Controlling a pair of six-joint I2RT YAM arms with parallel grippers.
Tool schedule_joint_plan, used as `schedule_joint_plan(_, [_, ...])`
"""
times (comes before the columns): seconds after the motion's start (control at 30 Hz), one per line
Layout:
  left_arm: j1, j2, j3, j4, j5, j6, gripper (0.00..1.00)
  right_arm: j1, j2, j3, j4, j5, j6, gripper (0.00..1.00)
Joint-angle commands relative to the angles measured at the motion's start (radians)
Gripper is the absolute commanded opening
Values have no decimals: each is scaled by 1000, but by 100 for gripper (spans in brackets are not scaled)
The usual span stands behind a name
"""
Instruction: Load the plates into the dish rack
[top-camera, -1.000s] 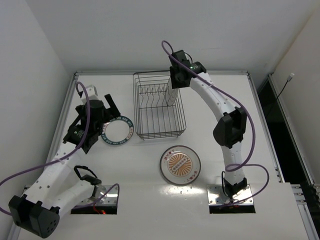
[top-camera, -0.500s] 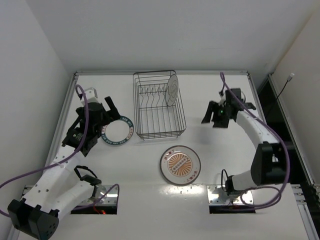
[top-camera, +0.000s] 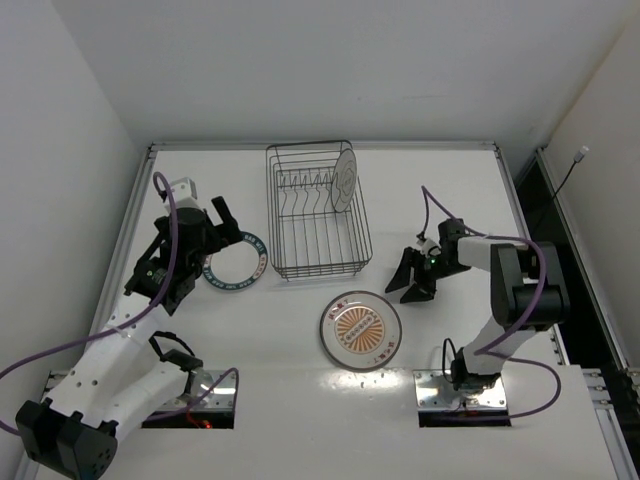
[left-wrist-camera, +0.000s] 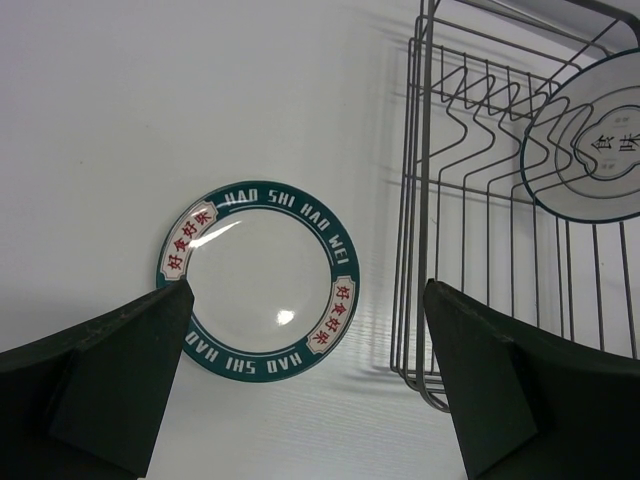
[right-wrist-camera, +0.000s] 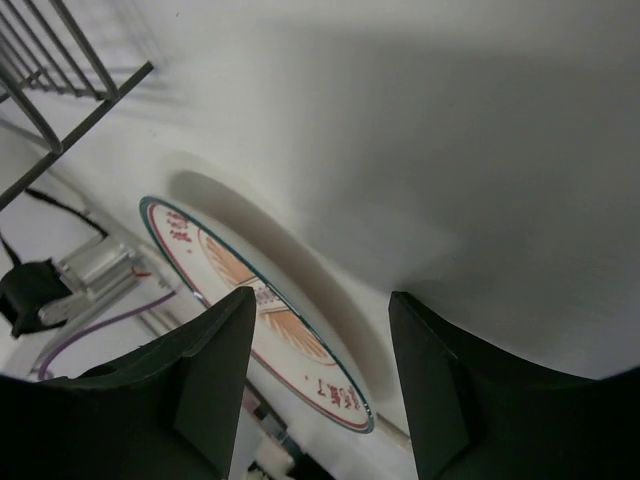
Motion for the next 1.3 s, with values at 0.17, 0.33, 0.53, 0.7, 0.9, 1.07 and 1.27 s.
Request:
schedule_joint_plan(0.17, [7,-19,5,15,-10,9,100,51,64,-33,33,-65,-106,50])
schedule_joint_plan(0.33, [7,-10,5,15,-20,9,100,115,85,-22,-21,-54,-162,45])
schedule_joint_plan(0.53, [7,0,5,15,-20,9,100,149,58,-78,-32,-31,-171,34])
schedule_joint_plan(0.7, [7,0,5,24,-9,9,100,158,10,-101,-48,5,-171,16])
schedule_joint_plan(0.9, [7,0,5,33,-9,9,100,167,-121,-70,-142,81,-159,0])
schedule_joint_plan(1.07, [7,9,-6,33,-9,9,100,167,-313,-15,-239,119,-145,0])
schedule_joint_plan(1.27, [7,9,-15,43,0,-1,100,167,-536,167,-367,113,-136,0])
